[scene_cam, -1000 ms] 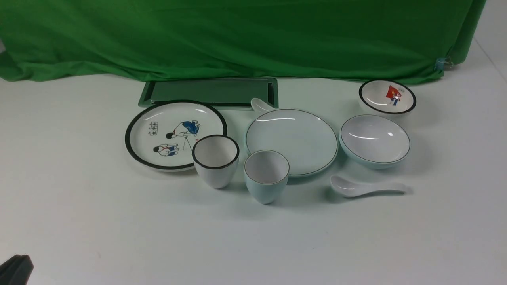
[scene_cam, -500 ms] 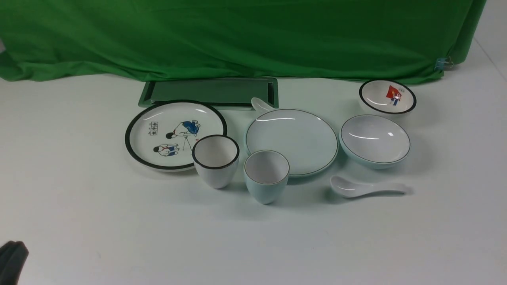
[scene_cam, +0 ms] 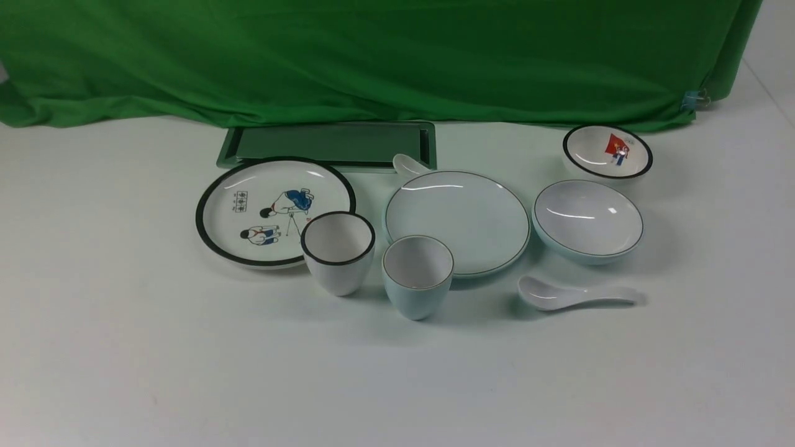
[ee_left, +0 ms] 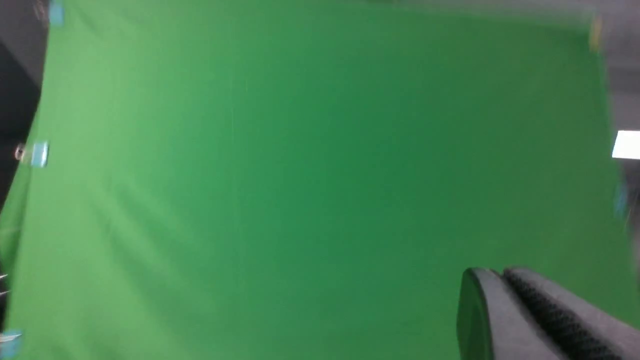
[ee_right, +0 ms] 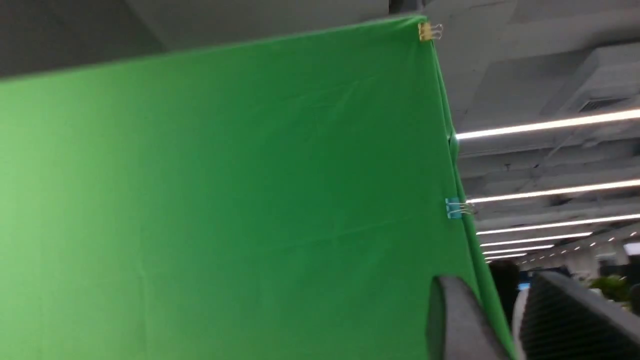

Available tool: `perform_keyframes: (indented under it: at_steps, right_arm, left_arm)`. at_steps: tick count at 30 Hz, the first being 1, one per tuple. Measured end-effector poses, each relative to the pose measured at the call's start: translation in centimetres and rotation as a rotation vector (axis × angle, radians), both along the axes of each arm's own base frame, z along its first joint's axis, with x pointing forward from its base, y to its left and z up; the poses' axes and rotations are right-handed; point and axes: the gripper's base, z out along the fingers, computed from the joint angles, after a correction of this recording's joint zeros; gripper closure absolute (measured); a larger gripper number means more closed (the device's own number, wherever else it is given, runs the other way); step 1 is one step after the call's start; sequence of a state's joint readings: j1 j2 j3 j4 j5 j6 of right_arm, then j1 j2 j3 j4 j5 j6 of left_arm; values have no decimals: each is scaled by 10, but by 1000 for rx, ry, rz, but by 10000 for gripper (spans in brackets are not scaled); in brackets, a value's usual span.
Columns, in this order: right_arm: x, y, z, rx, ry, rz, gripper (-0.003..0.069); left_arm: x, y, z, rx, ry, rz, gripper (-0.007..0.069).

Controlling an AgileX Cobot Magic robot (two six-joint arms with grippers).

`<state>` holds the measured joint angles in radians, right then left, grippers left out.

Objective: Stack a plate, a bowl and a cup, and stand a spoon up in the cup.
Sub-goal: Use the right arm to grab a blue rice bowl

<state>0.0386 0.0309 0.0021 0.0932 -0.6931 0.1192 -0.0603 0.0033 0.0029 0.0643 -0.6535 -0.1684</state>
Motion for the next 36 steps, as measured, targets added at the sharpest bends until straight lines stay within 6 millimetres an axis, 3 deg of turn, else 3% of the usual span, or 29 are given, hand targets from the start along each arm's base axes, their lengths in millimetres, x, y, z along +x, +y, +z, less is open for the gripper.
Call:
perform_keyframes:
  at_steps: [4, 5, 6, 8, 12, 14, 16, 19, 20, 22, 24, 27, 29, 32, 35, 36]
  right_arm:
    - [10, 0, 30, -39, 102, -25, 597]
    - [10, 0, 33, -44, 99, -29, 603]
    - [18, 1, 51, -92, 156, -57, 634]
    - [33, 1, 70, -171, 220, -99, 643]
    - [74, 3, 83, -293, 357, -144, 645]
    - [97, 4, 77, -314, 470, -131, 645]
    - [124, 5, 65, -289, 689, -78, 645]
    - [151, 12, 52, -272, 1007, 2, 648]
    - [155, 13, 51, -276, 1051, 10, 648]
    - [179, 21, 43, -340, 1287, 67, 648]
    - [203, 29, 34, -377, 1446, 133, 646]
    - [244, 41, 33, -367, 1528, 228, 613]
    - [275, 47, 29, -365, 1543, 263, 539]
    - [317, 52, 18, -342, 1569, 273, 371]
    - [347, 51, 3, -308, 1598, 264, 258]
    - [363, 51, -11, -294, 1626, 260, 224]
  left_arm:
    - [2, 1, 41, -85, 64, -60, 653]
    - [2, 1, 45, -88, 58, -63, 653]
    - [9, 1, 68, -85, 139, -57, 653]
    - [23, 0, 92, -72, 233, -41, 653]
    - [67, -2, 112, -71, 391, -32, 653]
    - [96, -4, 106, -88, 524, -33, 653]
    - [124, -5, 93, -94, 722, -23, 653]
    - [157, -14, 64, -30, 1071, -12, 653]
    - [158, -14, 62, -19, 1109, -10, 653]
    - [173, -27, 38, 113, 1348, -53, 653]
    - [182, -41, 24, 192, 1467, -133, 653]
    - [195, -62, 11, 254, 1548, -269, 653]
    - [203, -73, 5, 290, 1579, -337, 653]
    - [209, -81, 0, 321, 1624, -388, 653]
    - [209, -82, -2, 329, 1645, -398, 653]
    - [209, -82, -2, 332, 1645, -399, 653]
